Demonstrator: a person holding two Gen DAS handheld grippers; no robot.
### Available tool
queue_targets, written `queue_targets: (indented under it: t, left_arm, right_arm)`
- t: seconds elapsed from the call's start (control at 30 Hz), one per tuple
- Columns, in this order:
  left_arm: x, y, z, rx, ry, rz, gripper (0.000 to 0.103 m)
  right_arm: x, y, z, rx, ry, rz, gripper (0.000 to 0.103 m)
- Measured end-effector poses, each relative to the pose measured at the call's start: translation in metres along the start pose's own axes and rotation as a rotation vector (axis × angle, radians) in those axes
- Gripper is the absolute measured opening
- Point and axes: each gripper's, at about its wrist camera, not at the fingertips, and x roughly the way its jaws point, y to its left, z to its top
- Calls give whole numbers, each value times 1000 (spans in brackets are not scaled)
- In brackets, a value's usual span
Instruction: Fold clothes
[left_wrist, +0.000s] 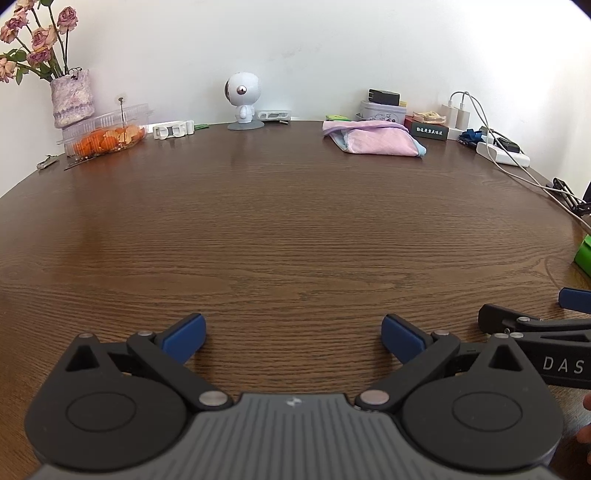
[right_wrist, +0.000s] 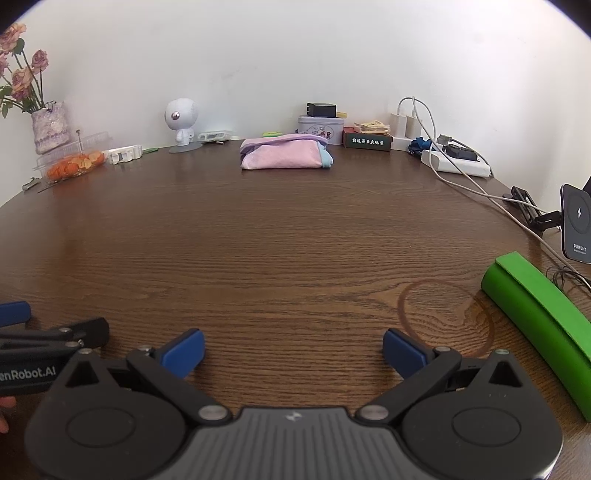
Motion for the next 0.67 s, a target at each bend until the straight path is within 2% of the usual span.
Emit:
queue_targets:
  t: [0.67]
  left_arm:
    - [-1, -3, 0, -1, -1, 13, 102]
  right_arm:
    - [0, 0, 0, 8, -1, -9, 103]
